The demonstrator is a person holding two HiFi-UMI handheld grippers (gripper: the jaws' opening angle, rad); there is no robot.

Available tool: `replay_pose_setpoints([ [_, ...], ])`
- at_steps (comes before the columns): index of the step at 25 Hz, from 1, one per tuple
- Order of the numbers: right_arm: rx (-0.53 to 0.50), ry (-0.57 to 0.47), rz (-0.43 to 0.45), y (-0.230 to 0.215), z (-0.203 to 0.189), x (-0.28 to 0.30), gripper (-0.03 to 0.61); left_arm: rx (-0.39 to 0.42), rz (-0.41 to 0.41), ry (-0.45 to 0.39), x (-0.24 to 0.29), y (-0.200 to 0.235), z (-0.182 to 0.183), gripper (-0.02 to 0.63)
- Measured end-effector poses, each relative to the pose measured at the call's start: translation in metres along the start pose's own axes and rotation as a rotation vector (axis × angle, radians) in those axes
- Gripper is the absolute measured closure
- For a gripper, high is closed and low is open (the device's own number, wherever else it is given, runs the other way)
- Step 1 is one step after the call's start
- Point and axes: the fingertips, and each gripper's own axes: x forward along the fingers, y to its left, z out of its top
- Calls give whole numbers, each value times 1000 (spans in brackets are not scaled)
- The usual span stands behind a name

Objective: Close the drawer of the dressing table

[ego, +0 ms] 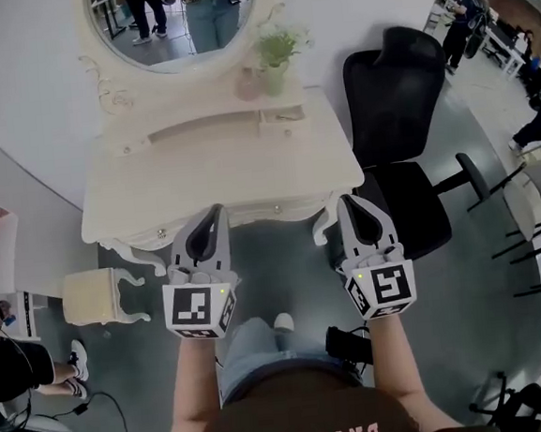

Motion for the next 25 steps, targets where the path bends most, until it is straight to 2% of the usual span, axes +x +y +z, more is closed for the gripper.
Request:
replay_pose_setpoints([
  [12,10,91,7,-27,-51,99,578,-16,72,57,83,62,-34,609],
  [18,23,145,6,-41,-82,170,578,-35,80,92,144,106,-61,609],
  [22,32,218,3,-48,-113,214,577,-56,71,126,181,131,-83,609],
  [25,48,274,-3,-52,-136,245,521,-66,70,158,205,149,-98,609],
])
